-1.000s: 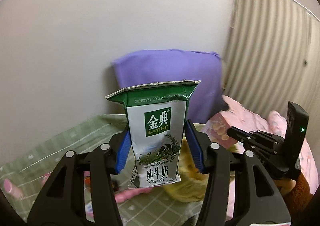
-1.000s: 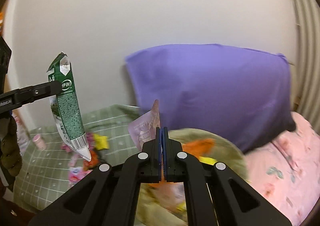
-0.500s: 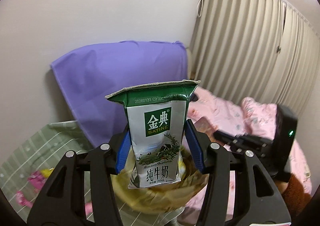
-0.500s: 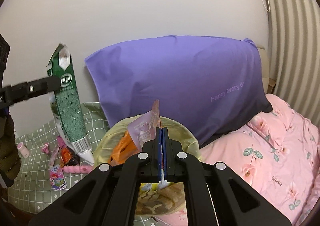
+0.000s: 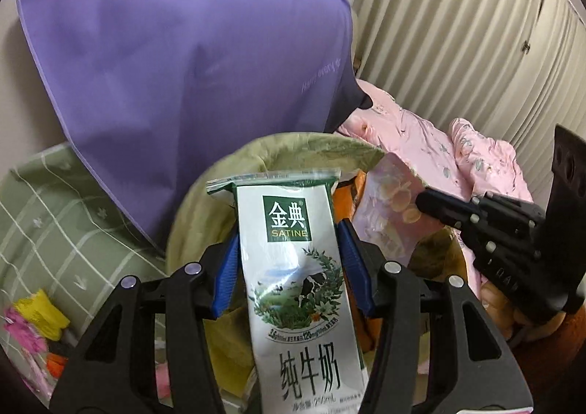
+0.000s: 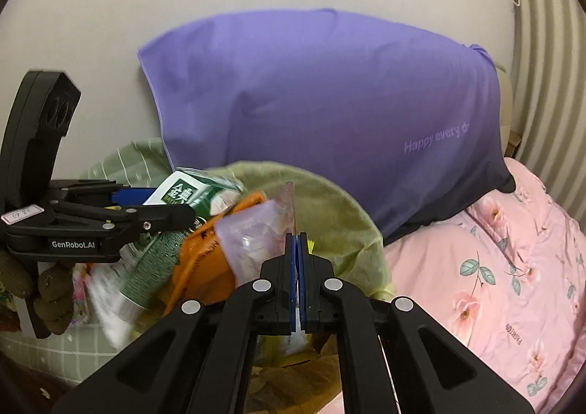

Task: Collect trash
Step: 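Carry the milk carton and pink packet over the yellow bag and open both tools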

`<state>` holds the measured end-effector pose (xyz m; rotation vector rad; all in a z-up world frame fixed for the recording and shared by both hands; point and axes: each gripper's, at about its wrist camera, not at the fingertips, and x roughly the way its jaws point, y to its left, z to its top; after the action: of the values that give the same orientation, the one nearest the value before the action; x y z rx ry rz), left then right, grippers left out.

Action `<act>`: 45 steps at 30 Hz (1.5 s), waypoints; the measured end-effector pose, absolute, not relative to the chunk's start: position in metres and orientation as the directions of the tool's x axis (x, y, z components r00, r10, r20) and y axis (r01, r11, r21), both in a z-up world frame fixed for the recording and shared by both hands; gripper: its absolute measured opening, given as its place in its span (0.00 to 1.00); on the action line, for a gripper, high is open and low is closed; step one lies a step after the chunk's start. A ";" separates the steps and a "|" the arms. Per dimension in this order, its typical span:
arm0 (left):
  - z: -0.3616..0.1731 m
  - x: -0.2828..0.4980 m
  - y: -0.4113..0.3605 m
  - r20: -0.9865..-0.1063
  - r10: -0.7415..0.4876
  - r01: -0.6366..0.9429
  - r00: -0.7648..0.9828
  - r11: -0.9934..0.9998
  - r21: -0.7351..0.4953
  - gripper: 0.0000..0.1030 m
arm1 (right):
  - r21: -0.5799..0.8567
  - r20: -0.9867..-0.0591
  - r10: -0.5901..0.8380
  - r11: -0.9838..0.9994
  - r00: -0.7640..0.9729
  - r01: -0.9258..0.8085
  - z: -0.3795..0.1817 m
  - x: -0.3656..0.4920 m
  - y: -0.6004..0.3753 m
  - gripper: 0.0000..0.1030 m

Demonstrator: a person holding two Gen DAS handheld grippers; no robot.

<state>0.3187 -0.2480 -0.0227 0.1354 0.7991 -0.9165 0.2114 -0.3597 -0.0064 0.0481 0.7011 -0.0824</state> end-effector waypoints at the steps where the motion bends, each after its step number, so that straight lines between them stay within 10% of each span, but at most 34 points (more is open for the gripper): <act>1: -0.017 0.322 -0.250 -0.659 -0.672 0.751 0.337 0.614 -0.242 0.47 | 0.011 -0.650 -0.069 0.995 0.757 0.100 -0.009 0.213 -0.361 0.04; 7: 0.063 0.329 -0.263 -0.472 -0.798 0.811 0.374 0.529 -0.252 0.47 | 0.028 -0.615 -0.103 0.988 0.782 0.152 0.006 0.205 -0.375 0.04; 13: 0.030 0.324 -0.243 -0.305 -0.844 0.767 0.442 0.531 -0.359 0.47 | 0.043 -0.588 -0.132 0.980 0.798 0.194 0.009 0.196 -0.382 0.04; 45: -0.015 0.339 -0.271 -0.616 -0.741 0.729 0.268 0.573 -0.373 0.58 | 0.117 -0.646 -0.083 0.971 0.759 0.206 -0.016 0.187 -0.382 0.06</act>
<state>0.3393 -0.2714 -0.0155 -0.0161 0.8400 -0.9920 0.1874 -0.3821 -0.0162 0.1861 0.6919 -0.1584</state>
